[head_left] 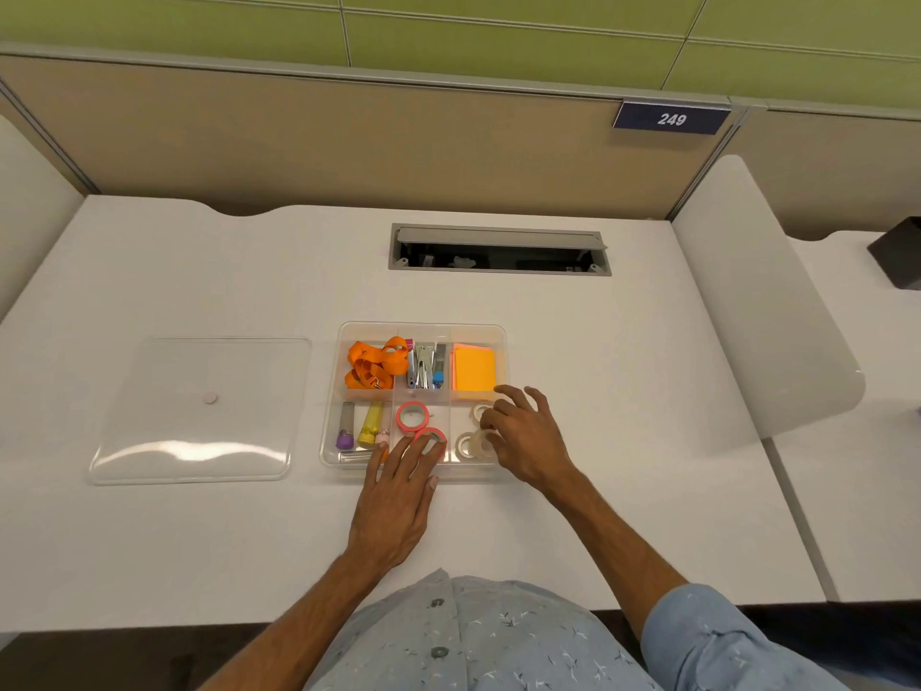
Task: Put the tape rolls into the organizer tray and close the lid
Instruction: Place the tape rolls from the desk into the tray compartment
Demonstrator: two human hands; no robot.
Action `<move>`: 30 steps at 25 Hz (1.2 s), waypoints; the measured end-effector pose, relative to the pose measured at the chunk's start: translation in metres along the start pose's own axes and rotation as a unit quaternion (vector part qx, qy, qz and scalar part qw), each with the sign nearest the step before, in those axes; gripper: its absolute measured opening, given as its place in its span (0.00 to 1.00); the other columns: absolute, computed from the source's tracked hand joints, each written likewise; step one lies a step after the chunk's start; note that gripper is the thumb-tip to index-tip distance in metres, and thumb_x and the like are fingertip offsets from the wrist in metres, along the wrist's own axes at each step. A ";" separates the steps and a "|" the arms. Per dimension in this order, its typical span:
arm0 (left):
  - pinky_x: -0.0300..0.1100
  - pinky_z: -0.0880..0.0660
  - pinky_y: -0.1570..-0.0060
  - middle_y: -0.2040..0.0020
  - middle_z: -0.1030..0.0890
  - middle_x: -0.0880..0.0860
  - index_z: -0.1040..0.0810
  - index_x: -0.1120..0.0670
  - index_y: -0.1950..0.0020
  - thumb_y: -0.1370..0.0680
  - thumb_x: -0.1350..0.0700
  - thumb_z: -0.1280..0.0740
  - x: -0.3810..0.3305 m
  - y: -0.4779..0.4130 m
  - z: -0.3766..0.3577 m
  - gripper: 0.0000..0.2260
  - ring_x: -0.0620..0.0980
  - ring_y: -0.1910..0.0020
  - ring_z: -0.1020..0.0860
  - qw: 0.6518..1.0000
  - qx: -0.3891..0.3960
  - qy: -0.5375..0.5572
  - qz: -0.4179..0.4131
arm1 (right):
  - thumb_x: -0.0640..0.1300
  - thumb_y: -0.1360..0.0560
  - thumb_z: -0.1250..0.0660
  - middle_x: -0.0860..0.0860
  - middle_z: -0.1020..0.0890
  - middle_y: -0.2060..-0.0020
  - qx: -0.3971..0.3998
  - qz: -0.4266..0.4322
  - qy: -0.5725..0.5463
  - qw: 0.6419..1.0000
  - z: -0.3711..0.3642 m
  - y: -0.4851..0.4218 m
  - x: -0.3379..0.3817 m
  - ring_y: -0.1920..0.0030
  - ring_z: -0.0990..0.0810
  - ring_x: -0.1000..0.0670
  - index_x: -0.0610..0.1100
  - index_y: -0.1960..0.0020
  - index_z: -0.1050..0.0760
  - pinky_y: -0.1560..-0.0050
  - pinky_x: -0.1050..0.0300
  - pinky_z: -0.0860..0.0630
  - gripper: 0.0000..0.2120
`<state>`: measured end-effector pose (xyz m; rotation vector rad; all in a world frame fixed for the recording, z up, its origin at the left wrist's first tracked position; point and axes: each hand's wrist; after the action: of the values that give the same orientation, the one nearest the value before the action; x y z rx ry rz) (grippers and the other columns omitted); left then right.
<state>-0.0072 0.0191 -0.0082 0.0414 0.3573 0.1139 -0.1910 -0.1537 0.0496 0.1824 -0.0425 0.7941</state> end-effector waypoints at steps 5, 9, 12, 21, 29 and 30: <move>0.67 0.34 0.22 0.19 0.28 0.55 0.30 0.51 0.18 0.12 0.42 0.56 -0.001 -0.001 -0.001 0.28 0.58 0.20 0.30 1.000 -0.007 0.002 0.001 | 0.48 0.19 0.28 0.49 0.15 0.35 -0.094 -0.051 -0.021 0.994 0.008 -0.005 -0.006 0.23 0.26 0.44 0.49 0.37 0.19 0.21 0.39 0.34 0.11; 0.67 0.34 0.22 0.20 0.27 0.55 0.29 0.51 0.19 0.12 0.43 0.56 0.000 0.000 -0.001 0.28 0.59 0.20 0.30 1.000 -0.010 0.002 0.000 | 0.46 0.17 0.32 0.46 0.18 0.30 -0.050 -0.054 0.038 0.997 0.014 -0.022 0.000 0.20 0.30 0.42 0.46 0.33 0.22 0.20 0.38 0.38 0.13; 0.67 0.34 0.22 0.20 0.27 0.55 0.29 0.52 0.19 0.12 0.43 0.56 0.000 0.000 -0.001 0.28 0.58 0.20 0.30 1.000 -0.011 0.001 0.000 | 0.43 0.16 0.33 0.44 0.20 0.28 -0.025 -0.027 0.070 0.997 0.008 -0.025 0.003 0.18 0.33 0.41 0.45 0.29 0.24 0.19 0.37 0.40 0.16; 0.65 0.36 0.20 0.19 0.29 0.54 0.30 0.50 0.18 0.13 0.46 0.48 0.003 -0.001 -0.007 0.24 0.57 0.19 0.32 1.000 -0.026 -0.010 -0.005 | 0.45 0.18 0.30 0.48 0.20 0.30 -0.033 -0.042 0.047 0.997 0.006 -0.017 0.000 0.21 0.30 0.43 0.48 0.31 0.21 0.21 0.39 0.37 0.16; 0.65 0.37 0.20 0.19 0.28 0.54 0.30 0.50 0.18 0.13 0.45 0.47 0.003 -0.002 -0.008 0.25 0.58 0.19 0.30 1.000 -0.022 -0.013 -0.005 | 0.45 0.23 0.25 0.48 0.21 0.30 0.003 0.025 0.043 0.999 0.014 -0.018 -0.009 0.18 0.35 0.43 0.47 0.34 0.17 0.16 0.36 0.43 0.17; 0.65 0.37 0.20 0.19 0.28 0.54 0.30 0.50 0.18 0.13 0.45 0.47 0.003 -0.002 -0.008 0.25 0.57 0.19 0.31 1.000 -0.022 -0.014 -0.006 | 0.45 0.24 0.24 0.47 0.22 0.29 0.010 0.026 0.054 0.998 0.015 -0.020 -0.008 0.17 0.36 0.43 0.46 0.35 0.16 0.16 0.35 0.43 0.18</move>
<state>-0.0067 0.0181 -0.0166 -0.0029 0.3276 0.1100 -0.1818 -0.1752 0.0605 0.1587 0.0624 0.8545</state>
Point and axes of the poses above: each hand's wrist, its own y-axis away from the middle knuckle, its own z-axis out of the back of the hand, x = y × z
